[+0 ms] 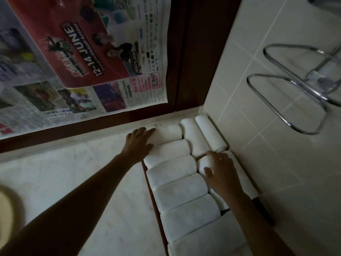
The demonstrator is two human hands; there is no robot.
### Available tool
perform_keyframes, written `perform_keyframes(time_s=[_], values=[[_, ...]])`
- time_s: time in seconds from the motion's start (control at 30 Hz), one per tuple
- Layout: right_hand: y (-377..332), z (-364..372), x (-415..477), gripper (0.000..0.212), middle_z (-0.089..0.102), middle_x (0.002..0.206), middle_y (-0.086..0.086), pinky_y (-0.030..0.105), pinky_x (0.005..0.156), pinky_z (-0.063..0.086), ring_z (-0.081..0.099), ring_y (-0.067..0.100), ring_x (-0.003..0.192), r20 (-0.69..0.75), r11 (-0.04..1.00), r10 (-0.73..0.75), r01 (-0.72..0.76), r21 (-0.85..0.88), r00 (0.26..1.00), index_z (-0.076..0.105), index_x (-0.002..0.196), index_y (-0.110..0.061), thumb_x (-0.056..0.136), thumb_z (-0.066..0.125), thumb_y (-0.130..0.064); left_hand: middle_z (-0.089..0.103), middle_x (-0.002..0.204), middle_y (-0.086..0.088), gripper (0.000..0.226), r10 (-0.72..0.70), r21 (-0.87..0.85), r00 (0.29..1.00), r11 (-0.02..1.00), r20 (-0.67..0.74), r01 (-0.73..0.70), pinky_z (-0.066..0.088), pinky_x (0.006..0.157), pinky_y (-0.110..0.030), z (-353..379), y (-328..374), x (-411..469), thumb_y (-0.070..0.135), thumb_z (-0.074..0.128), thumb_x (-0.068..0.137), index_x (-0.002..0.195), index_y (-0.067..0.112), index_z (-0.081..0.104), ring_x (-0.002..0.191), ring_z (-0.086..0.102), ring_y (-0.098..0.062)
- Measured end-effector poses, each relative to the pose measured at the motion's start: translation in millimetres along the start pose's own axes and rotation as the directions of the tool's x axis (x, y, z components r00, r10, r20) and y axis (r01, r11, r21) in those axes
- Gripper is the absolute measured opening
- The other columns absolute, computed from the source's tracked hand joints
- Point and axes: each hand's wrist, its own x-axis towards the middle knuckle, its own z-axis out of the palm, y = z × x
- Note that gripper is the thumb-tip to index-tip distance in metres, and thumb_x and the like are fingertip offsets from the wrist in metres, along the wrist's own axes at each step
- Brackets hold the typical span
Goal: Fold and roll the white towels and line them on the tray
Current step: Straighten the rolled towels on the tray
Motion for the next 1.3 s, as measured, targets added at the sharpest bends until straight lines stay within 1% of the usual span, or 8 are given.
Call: perform_keyframes(time_s=[0.13, 0.37, 0.5, 0.6, 0.8, 0.97, 1.13, 1.3], values=[[22.0, 16.5, -34.2, 0.066, 0.056, 0.133, 0.014, 0.049, 0.085, 0.055, 0.057, 0.037, 0.111, 0.023, 0.999, 0.046, -0.046, -0.003, 0.999, 0.054, 0.143, -0.024, 0.083, 0.078, -0.029, 0.046, 0.15, -0.01, 0.068, 0.003, -0.003, 0.998, 1.0, 0.058, -0.003, 0.038, 0.109, -0.05, -3.3, -5.0, 12.1, 0.032, 0.064, 0.098, 0.158, 0.033, 0.031, 0.133, 0.046, -0.034], [28.4, 19.9, -43.1, 0.071, 0.056, 0.136, 0.012, 0.048, 0.083, 0.056, 0.058, 0.036, 0.11, -0.045, 0.997, 0.052, -0.054, -0.055, 0.998, 0.054, 0.144, -0.027, 0.078, 0.081, -0.03, 0.029, 0.162, -0.012, 0.076, 0.127, -0.036, 0.992, 0.991, -0.02, -0.127, 0.025, 0.12, -0.051, 1.5, 59.7, 27.0, 0.043, 0.066, 0.094, 0.158, 0.025, 0.031, 0.148, 0.029, -0.034], [31.6, 22.6, -56.2, 0.07, 0.058, 0.132, 0.01, 0.051, 0.079, 0.057, 0.059, 0.033, 0.109, -0.048, 0.995, 0.064, -0.067, -0.074, 0.997, 0.05, 0.145, -0.029, 0.08, 0.078, -0.032, 0.03, 0.162, -0.01, 0.071, 0.269, 0.012, 0.96, 0.963, 0.073, -0.271, 0.027, 0.119, -0.051, 25.2, 111.0, 43.2, 0.051, 0.061, 0.095, 0.157, 0.03, 0.034, 0.148, 0.03, -0.033], [29.7, 25.4, -60.2, 0.069, 0.062, 0.121, 0.012, 0.051, 0.073, 0.057, 0.061, 0.035, 0.099, -0.076, 0.995, 0.075, -0.08, -0.053, 0.994, 0.053, 0.143, -0.026, 0.079, 0.079, -0.028, 0.029, 0.163, -0.007, 0.067, 0.264, 0.103, 0.954, 0.955, 0.142, -0.28, 0.024, 0.121, -0.05, 36.3, 124.3, 50.4, 0.057, 0.055, 0.094, 0.155, 0.033, 0.037, 0.148, 0.031, -0.03], [45.6, 7.0, -52.1, 0.05, 0.06, 0.123, 0.009, 0.05, 0.09, 0.053, 0.058, 0.032, 0.11, -0.149, 0.992, 0.066, -0.081, -0.095, 0.987, 0.056, 0.14, -0.026, 0.094, 0.053, -0.044, 0.034, 0.157, -0.011, 0.067, 0.288, 0.129, 0.953, 0.946, 0.091, -0.298, 0.028, 0.116, -0.051, 33.7, 144.3, 69.6, 0.053, 0.06, 0.091, 0.151, 0.029, 0.043, 0.143, 0.034, -0.032], [85.1, -0.4, -46.2, 0.064, 0.064, 0.117, 0.015, 0.049, 0.085, 0.056, 0.064, 0.036, 0.105, -0.156, 0.957, 0.114, -0.151, -0.246, 0.981, 0.061, 0.139, -0.027, 0.077, 0.081, -0.03, 0.024, 0.165, -0.01, 0.069, 0.328, 0.144, 0.935, 0.927, 0.132, -0.345, 0.026, 0.119, -0.052, 44.8, 170.1, 89.7, 0.062, 0.046, 0.096, 0.158, 0.038, 0.029, 0.149, 0.031, -0.029], [95.4, -0.9, -57.5, 0.071, 0.068, 0.109, 0.012, 0.043, 0.079, 0.059, 0.068, 0.031, 0.098, -0.213, 0.942, 0.037, -0.105, -0.319, 0.976, 0.066, 0.134, -0.026, 0.067, 0.09, -0.03, 0.038, 0.158, -0.015, 0.091, 0.326, 0.089, 0.938, 0.937, 0.12, -0.338, 0.035, 0.112, -0.052, 56.0, 178.5, 94.7, 0.072, 0.019, 0.075, 0.151, 0.033, 0.048, 0.14, 0.046, -0.031], [93.3, 3.4, -58.1, 0.071, 0.068, 0.11, 0.014, 0.044, 0.08, 0.059, 0.068, 0.032, 0.1, -0.225, 0.938, 0.052, -0.125, -0.323, 0.973, 0.066, 0.135, -0.026, 0.068, 0.09, -0.029, 0.045, 0.152, -0.021, 0.08, 0.371, 0.116, 0.919, 0.915, 0.132, -0.386, 0.045, 0.102, -0.056, 61.9, 175.1, 98.2, 0.066, 0.027, 0.082, 0.147, 0.028, 0.054, 0.129, 0.057, -0.037]])
